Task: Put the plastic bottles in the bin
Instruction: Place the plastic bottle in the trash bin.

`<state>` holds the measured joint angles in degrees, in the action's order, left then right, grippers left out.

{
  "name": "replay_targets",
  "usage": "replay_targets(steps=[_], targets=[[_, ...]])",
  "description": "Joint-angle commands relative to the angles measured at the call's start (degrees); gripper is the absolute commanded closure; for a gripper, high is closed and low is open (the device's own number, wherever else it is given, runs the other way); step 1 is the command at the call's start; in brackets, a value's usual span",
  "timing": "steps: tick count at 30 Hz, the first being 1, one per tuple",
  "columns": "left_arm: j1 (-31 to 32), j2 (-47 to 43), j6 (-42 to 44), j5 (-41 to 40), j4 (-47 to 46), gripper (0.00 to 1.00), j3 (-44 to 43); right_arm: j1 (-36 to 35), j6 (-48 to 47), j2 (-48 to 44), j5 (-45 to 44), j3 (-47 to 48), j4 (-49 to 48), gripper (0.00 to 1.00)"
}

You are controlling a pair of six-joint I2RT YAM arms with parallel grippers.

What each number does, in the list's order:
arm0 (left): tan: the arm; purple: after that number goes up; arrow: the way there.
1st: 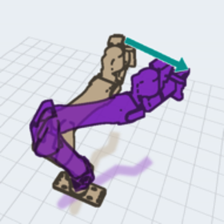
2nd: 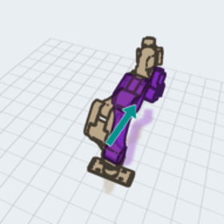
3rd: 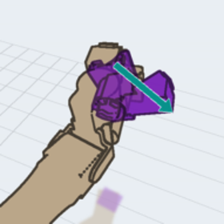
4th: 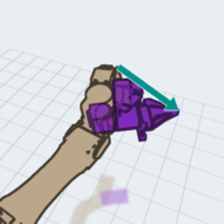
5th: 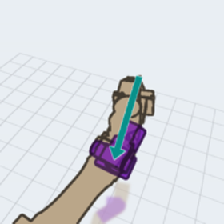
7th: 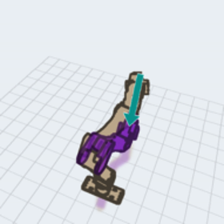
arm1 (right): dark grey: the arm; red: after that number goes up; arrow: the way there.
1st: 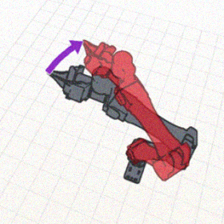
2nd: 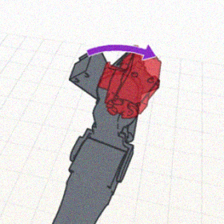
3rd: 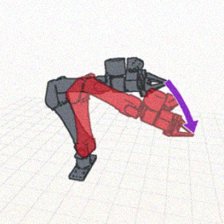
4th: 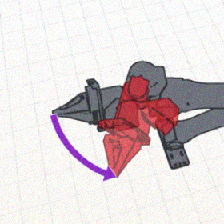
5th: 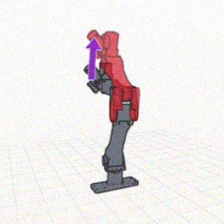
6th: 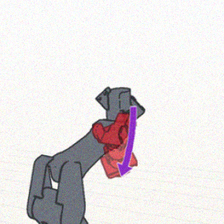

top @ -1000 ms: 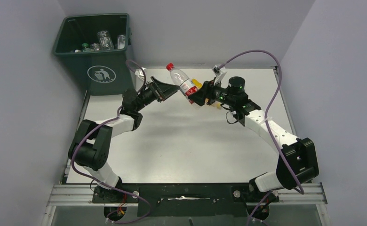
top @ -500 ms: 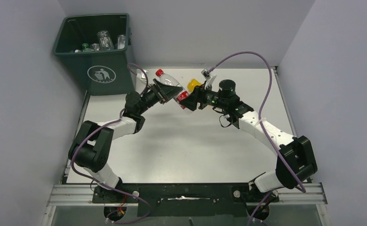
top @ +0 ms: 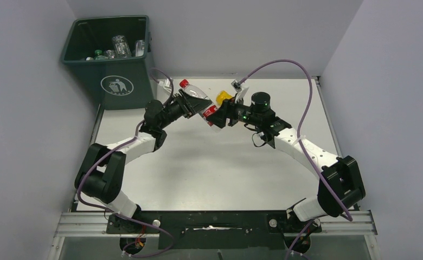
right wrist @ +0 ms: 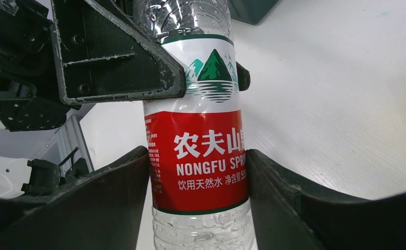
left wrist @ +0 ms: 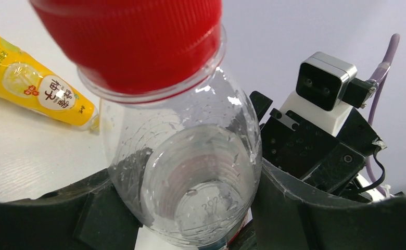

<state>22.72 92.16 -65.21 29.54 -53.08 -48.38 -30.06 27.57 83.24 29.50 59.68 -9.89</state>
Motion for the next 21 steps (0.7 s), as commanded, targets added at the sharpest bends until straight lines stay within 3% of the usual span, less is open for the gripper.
replay_targets(steps=[1, 4, 13, 21], targets=[[-0.3, -2.9, 7.1, -2.0, 8.5, 0.59, -4.7, -0.5, -1.0, -2.1, -1.4, 2.2, -2.6, 0.32], [-1.2, -3.2, 10.8, -1.8, 14.8, 0.59, -8.3, -0.6, -1.7, -3.2, -2.1, 2.1, -0.9, 0.16], [-5.0, -0.6, 22.4, -1.8, 34.9, 0.59, -24.3, -0.5, -4.1, -9.0, -5.0, 0.2, 4.2, 0.0], [-11.0, 4.6, 30.8, -4.0, 49.8, 0.58, -43.3, -0.4, -5.5, -13.2, -6.8, -4.2, 7.1, 0.02]])
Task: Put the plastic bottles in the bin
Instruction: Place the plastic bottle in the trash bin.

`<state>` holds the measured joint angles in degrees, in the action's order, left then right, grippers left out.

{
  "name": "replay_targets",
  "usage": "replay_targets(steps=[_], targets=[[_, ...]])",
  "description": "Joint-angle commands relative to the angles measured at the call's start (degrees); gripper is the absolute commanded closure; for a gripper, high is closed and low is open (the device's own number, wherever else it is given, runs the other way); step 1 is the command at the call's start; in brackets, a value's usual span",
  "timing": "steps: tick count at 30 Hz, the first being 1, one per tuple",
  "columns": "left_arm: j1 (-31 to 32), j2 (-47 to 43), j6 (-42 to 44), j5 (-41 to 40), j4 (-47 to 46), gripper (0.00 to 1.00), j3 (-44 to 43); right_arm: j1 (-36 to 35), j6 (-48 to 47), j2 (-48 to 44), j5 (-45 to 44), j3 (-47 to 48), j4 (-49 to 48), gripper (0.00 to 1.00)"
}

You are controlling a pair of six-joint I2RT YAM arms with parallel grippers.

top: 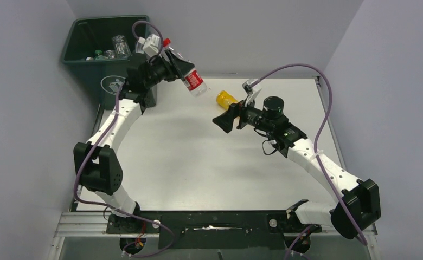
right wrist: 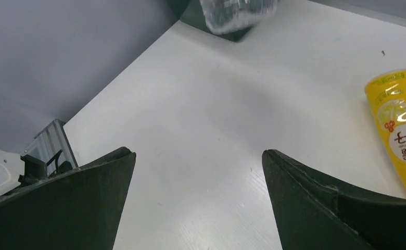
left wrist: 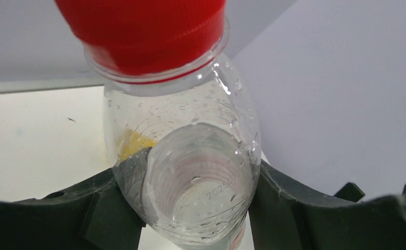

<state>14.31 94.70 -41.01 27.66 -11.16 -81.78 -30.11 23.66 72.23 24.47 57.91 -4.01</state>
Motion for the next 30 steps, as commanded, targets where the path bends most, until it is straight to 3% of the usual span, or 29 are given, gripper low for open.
replay_targets(steps=[1, 8, 15, 30], targets=[[-3.3, 2.9, 7.6, -2.3, 9.5, 0.57, -12.6, -0.3, -1.6, -2.5, -1.8, -3.0, 1.2, 0.02], [-7.8, 9.5, 12.8, -5.4, 17.2, 0.56, -31.8, 0.0, -1.6, -4.2, -2.4, -5.1, 1.6, 0.02], [-11.9, 13.0, 15.2, -8.9, 18.9, 0.54, -42.3, 0.2, -1.3, -5.5, -2.4, -7.3, 1.6, 0.02], [-21.0, 14.0, 15.5, -11.7, 14.8, 0.52, -43.4, 0.0, 0.3, -5.8, -2.2, -10.5, 0.8, 0.02]])
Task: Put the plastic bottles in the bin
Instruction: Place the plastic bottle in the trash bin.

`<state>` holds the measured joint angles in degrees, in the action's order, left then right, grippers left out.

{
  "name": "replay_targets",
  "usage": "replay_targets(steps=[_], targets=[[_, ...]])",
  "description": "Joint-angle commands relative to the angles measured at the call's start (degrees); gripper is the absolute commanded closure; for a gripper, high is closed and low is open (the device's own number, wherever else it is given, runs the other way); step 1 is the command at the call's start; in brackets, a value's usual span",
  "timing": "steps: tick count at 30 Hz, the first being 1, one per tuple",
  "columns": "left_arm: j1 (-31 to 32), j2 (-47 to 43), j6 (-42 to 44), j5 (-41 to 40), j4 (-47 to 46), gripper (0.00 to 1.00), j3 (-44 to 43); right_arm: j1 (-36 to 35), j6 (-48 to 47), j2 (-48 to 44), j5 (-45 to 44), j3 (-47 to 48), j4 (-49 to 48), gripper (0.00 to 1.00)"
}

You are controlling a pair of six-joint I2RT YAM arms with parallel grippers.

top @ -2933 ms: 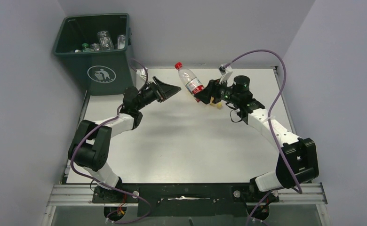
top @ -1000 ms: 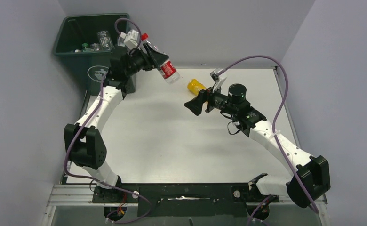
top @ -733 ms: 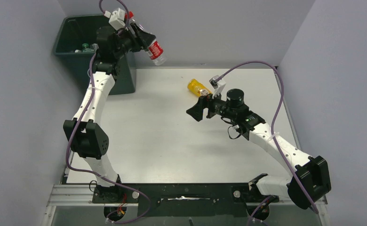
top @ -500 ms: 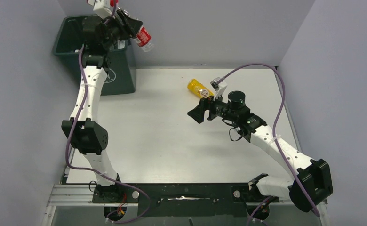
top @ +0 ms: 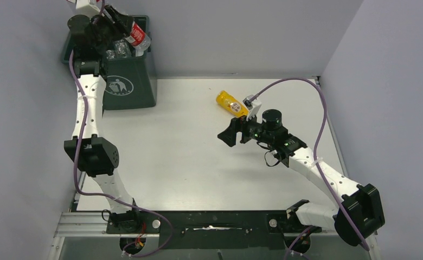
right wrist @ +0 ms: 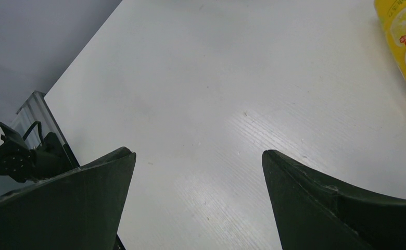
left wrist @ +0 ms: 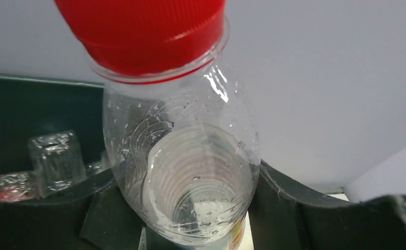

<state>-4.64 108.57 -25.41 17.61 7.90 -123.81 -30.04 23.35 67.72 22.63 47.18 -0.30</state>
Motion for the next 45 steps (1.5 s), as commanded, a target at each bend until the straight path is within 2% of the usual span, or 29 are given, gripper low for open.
replay_targets(steps=[1, 6, 10, 12, 22, 30, 40, 45], targets=[[-2.5, 0.3, -0.1, -2.3, -4.4, 0.52, -1.2, 0.0, 0.6, -1.4, -0.4, 0.2, -2.9, 0.02], [-3.1, 3.0, 0.7, -4.2, -4.4, 0.47, -1.9, -0.2, 1.0, -1.2, -0.3, -0.1, -3.1, 0.02], [-3.3, 6.4, 1.1, -4.8, -1.0, 0.25, -5.2, -0.4, 1.2, -1.2, -0.4, -0.3, -3.0, 0.02], [-3.3, 8.3, 1.3, -5.3, 1.9, 0.19, -8.0, -0.4, 1.2, -1.1, -0.5, -0.2, -2.8, 0.02], [-4.1, 6.9, 0.6, -6.8, 4.7, 0.16, -9.6, -0.3, -0.2, 0.6, -1.7, 0.5, -2.5, 0.02], [-4.8, 3.3, 2.0, -10.1, 4.3, 0.15, -8.6, 3.7, -0.1, 4.9, 0.4, 2.2, -3.6, 0.02], [-8.2, 13.5, 0.9, -12.3, 13.2, 0.14, -21.7, 4.7, -0.8, 6.4, 1.0, 2.7, -2.9, 0.02], [-8.4, 6.6, 0.6, -13.7, 7.4, 0.14, -11.8, 5.4, -1.1, 7.1, 1.4, 3.1, -2.4, 0.02]])
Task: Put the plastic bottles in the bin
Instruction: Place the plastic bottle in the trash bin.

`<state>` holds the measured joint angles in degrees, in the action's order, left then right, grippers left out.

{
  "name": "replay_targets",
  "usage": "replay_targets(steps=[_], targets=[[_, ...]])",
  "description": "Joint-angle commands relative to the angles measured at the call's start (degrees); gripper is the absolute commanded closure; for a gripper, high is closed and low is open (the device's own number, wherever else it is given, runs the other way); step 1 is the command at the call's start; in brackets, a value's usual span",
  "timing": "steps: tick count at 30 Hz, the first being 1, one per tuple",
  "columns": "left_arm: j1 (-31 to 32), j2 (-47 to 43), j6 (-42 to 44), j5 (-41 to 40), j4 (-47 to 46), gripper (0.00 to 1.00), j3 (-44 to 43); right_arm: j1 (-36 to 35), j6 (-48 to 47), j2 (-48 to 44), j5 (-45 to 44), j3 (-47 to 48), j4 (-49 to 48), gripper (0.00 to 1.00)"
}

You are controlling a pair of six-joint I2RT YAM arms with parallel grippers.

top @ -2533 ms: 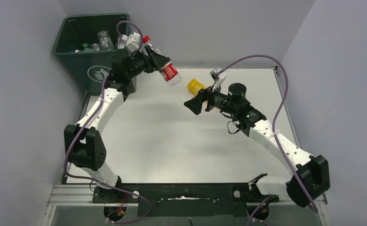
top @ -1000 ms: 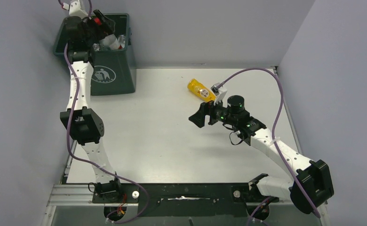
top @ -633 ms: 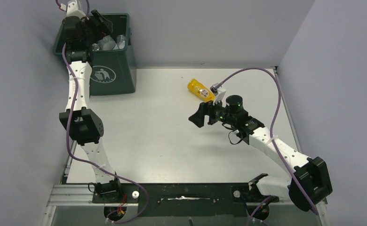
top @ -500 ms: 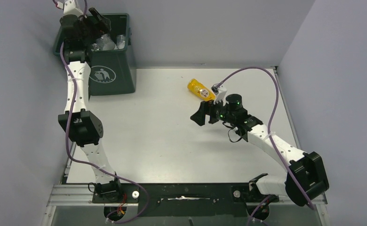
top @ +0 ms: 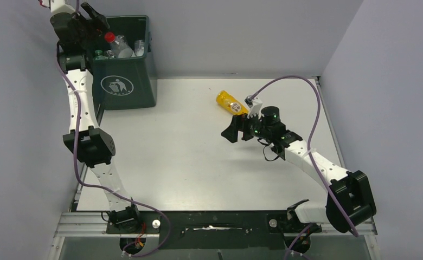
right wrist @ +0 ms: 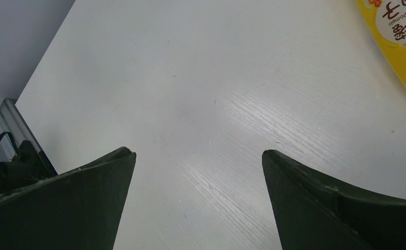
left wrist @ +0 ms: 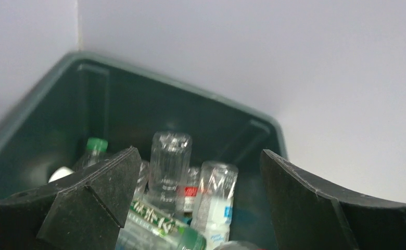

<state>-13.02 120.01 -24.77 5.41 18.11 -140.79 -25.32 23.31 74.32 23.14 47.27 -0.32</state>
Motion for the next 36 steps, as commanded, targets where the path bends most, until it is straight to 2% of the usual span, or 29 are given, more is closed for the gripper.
replay_targets(steps=[1, 5, 10, 14, 16, 19, 22, 27, 36], targets=[[-0.2, -7.0, -0.1, -1.8, -3.8, 0.14, 7.4, 0.7, -1.1, 0.6, 1.0, 3.0, -2.4, 0.02], [-0.3, -15.5, -0.3, -1.6, -4.9, 0.14, 15.2, 0.7, -0.8, 1.3, 1.3, 2.6, -2.9, 0.02], [-0.3, -27.1, -0.3, -3.7, -11.4, 0.21, 29.6, 0.6, -0.5, 1.9, 1.9, 2.5, -3.6, 0.02], [-0.7, -30.8, 0.4, -3.9, -10.7, 0.28, 32.2, 0.6, -0.5, 1.7, 2.0, 2.0, -3.8, 0.02], [-0.9, -31.3, -0.4, -2.4, -9.6, 0.33, 32.7, 0.6, -0.3, 1.9, 2.1, 1.7, -4.3, 0.02], [-1.0, -31.4, -1.8, 1.5, -8.1, 0.48, 33.7, 0.6, 0.1, 2.3, 2.4, 1.6, -4.9, 0.02], [-1.0, -30.8, -3.3, 5.2, -6.0, 0.55, 34.3, 0.5, 0.2, 2.0, 2.4, 1.1, -5.2, 0.02], [-0.5, -30.7, -5.5, 8.7, -6.8, 0.61, 38.7, 0.5, 0.4, 1.9, 2.3, 0.4, -5.6, 0.02], [2.0, -26.9, -7.4, 11.8, -8.9, 0.63, 39.3, 0.5, 0.7, 1.8, 2.5, -0.3, -6.4, 0.02]])
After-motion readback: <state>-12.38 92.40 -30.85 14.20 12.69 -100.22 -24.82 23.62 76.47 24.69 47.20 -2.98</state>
